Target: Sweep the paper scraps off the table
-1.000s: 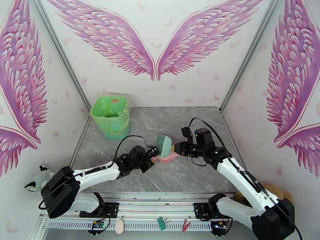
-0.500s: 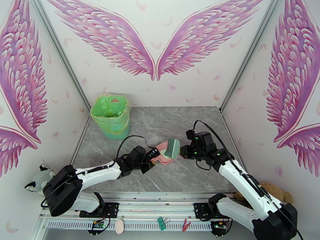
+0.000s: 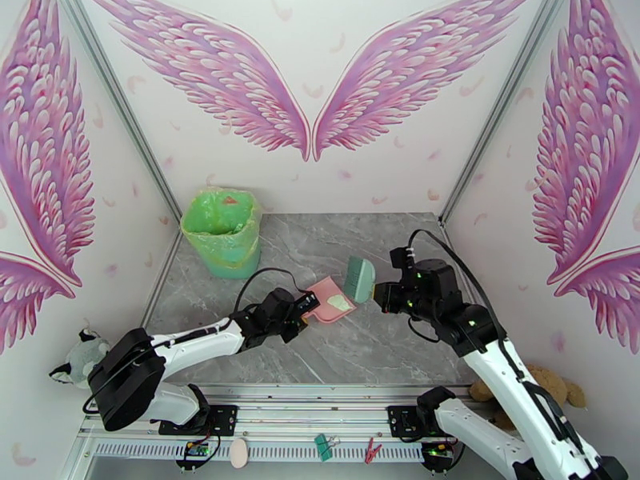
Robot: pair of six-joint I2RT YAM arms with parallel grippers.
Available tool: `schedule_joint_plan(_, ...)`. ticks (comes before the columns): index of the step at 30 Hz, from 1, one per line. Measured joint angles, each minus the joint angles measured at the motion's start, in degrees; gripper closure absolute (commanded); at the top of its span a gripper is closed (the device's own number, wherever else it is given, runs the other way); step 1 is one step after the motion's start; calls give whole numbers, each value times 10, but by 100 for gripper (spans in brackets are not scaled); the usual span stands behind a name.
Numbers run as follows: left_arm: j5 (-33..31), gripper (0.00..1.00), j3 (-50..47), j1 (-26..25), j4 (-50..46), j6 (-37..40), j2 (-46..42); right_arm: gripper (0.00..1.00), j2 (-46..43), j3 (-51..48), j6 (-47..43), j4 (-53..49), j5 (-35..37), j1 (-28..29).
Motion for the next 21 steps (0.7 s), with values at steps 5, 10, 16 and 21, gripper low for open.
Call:
schedule_joint_plan(5, -20, 100, 27, 4, -39, 2, -18, 100, -27, 10, -10, -17, 33, -5)
schedule_joint_plan(10, -43, 100, 91, 23, -111, 12, -58, 100, -35, 10, -21, -43, 64, -16)
schedule_joint_plan(16, -62, 100, 225, 103, -218, 39, -112, 100, -44, 4, -28, -53, 68, -28)
schedule_joint_plan(21, -108, 100, 355, 161, -313, 66, -123, 100, -50, -6, -28, -56, 66, -35)
